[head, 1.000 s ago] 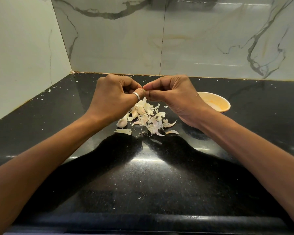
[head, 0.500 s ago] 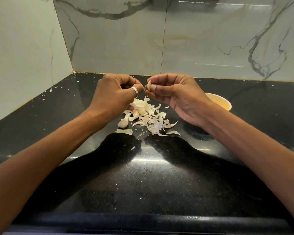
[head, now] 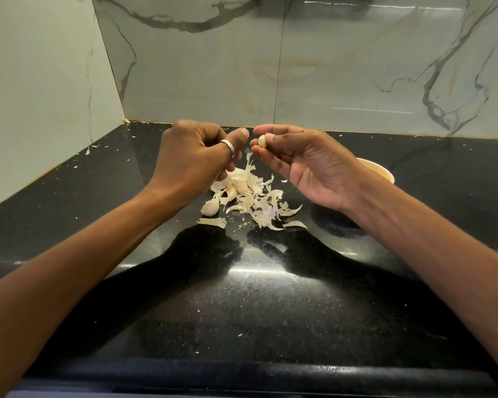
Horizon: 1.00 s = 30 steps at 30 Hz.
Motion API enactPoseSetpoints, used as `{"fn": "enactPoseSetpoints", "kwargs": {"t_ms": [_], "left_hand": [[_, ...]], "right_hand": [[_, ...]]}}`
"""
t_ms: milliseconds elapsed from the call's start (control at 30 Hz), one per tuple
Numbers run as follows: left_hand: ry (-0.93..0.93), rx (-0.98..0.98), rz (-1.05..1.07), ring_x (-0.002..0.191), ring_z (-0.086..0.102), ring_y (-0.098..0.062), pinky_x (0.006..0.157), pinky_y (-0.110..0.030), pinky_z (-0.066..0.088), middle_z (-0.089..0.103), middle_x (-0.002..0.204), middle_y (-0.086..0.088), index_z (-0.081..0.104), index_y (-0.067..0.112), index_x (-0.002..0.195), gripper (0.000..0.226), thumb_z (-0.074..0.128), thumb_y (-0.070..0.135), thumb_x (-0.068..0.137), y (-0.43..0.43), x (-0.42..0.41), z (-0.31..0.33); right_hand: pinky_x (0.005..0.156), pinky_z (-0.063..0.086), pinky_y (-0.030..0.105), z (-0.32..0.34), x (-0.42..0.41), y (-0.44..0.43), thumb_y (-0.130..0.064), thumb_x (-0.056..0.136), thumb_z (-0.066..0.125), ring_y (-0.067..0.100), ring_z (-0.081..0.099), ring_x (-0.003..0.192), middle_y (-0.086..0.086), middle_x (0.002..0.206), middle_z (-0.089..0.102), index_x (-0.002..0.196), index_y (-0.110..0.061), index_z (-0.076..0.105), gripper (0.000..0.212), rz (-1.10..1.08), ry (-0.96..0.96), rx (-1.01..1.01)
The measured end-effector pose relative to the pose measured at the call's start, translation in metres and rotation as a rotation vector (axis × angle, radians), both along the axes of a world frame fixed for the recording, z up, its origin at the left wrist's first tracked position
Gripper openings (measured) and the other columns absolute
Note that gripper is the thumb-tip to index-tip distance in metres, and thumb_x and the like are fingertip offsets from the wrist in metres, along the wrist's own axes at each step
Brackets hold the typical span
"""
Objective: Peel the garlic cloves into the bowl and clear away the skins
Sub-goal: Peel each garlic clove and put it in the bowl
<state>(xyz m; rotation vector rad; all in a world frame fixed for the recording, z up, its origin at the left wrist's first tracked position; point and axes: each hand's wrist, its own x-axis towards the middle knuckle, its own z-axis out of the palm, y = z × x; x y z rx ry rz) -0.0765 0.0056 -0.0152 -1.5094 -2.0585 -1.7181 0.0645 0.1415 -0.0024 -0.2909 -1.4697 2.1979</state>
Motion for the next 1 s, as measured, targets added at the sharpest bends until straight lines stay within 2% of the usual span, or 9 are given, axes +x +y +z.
{"fn": "enactPoseSetpoints", "kwargs": {"t_ms": [67, 200, 300, 400, 500, 567, 733, 900, 1000], "left_hand": [[0.031, -0.004, 0.022, 0.048, 0.064, -0.015, 0.051, -0.027, 0.056, 0.069, 0.062, -0.002, 0.072, 0.011, 0.074, 0.032, 0.073, 0.039, 0.091, 0.0, 0.001, 0.0], [0.03, -0.003, 0.019, 0.059, 0.068, -0.011, 0.051, -0.023, 0.057, 0.073, 0.078, -0.001, 0.074, 0.023, 0.092, 0.003, 0.075, 0.022, 0.09, 0.001, 0.001, 0.0], [0.059, -0.007, 0.017, 0.062, 0.069, -0.012, 0.052, -0.023, 0.058, 0.074, 0.079, -0.001, 0.074, 0.024, 0.095, 0.007, 0.075, 0.019, 0.09, 0.001, -0.001, -0.001], [0.046, -0.01, 0.03, 0.057, 0.067, -0.013, 0.05, -0.024, 0.056, 0.073, 0.074, 0.0, 0.076, 0.018, 0.09, 0.012, 0.08, 0.029, 0.086, 0.002, 0.0, -0.002], [0.055, -0.006, 0.049, 0.051, 0.063, -0.014, 0.051, -0.033, 0.058, 0.068, 0.064, 0.002, 0.072, 0.019, 0.078, 0.028, 0.08, 0.045, 0.082, 0.002, 0.0, -0.001], [0.065, -0.012, 0.045, 0.052, 0.062, -0.015, 0.052, -0.035, 0.059, 0.067, 0.064, 0.001, 0.07, 0.019, 0.077, 0.031, 0.08, 0.048, 0.081, 0.002, 0.0, -0.001], [0.138, -0.051, 0.068, 0.054, 0.054, -0.001, 0.057, -0.022, 0.051, 0.059, 0.078, 0.011, 0.063, 0.027, 0.088, 0.024, 0.086, 0.027, 0.079, 0.003, -0.002, -0.004], [0.185, -0.079, 0.151, 0.059, 0.048, -0.007, 0.065, -0.032, 0.049, 0.062, 0.078, -0.001, 0.053, 0.032, 0.067, 0.036, 0.088, 0.03, 0.076, 0.005, -0.005, -0.007], [0.172, -0.081, 0.198, 0.056, 0.048, -0.005, 0.063, -0.029, 0.046, 0.057, 0.064, 0.008, 0.051, 0.03, 0.064, 0.038, 0.087, 0.032, 0.077, 0.005, -0.004, -0.008]], "right_hand": [[0.08, 0.06, 0.022, 0.0, 0.0, 0.0, 0.012, 0.091, 0.058, 0.019, 0.074, 0.086, 0.017, 0.098, 0.073, 0.118, 0.006, 0.067, 0.029, -0.003, -0.007, 0.005], [0.076, 0.059, 0.021, 0.001, 0.001, 0.0, 0.011, 0.092, 0.057, 0.018, 0.074, 0.087, 0.016, 0.101, 0.075, 0.119, 0.003, 0.067, 0.03, -0.006, -0.04, 0.065], [0.08, 0.06, 0.023, 0.002, 0.002, 0.002, 0.011, 0.094, 0.057, 0.018, 0.073, 0.089, 0.016, 0.105, 0.075, 0.121, 0.002, 0.067, 0.03, -0.008, -0.065, 0.119], [0.08, 0.06, 0.024, 0.003, 0.003, 0.004, 0.011, 0.093, 0.06, 0.02, 0.072, 0.089, 0.017, 0.103, 0.076, 0.118, 0.003, 0.067, 0.028, -0.025, -0.074, 0.158], [0.081, 0.061, 0.026, 0.007, 0.005, 0.005, 0.011, 0.09, 0.064, 0.023, 0.073, 0.09, 0.018, 0.1, 0.075, 0.116, 0.006, 0.067, 0.026, -0.068, -0.08, 0.212], [0.081, 0.06, 0.026, 0.011, 0.006, 0.007, 0.011, 0.089, 0.067, 0.023, 0.073, 0.09, 0.018, 0.099, 0.075, 0.11, 0.005, 0.069, 0.023, -0.103, -0.096, 0.273], [0.08, 0.058, 0.021, 0.023, 0.015, 0.018, 0.01, 0.086, 0.071, 0.014, 0.071, 0.084, 0.012, 0.093, 0.076, 0.099, -0.003, 0.076, 0.019, -0.184, -0.265, 0.593], [0.066, 0.046, 0.02, 0.043, 0.037, 0.038, -0.006, 0.088, 0.074, 0.013, 0.063, 0.08, 0.009, 0.092, 0.077, 0.091, -0.02, 0.081, 0.016, -0.348, -0.63, 1.112], [0.085, 0.053, 0.027, 0.054, 0.052, 0.051, -0.01, 0.088, 0.074, 0.015, 0.069, 0.094, -0.002, 0.089, 0.077, 0.09, -0.026, 0.082, 0.017, -0.388, -0.778, 1.275]]}}
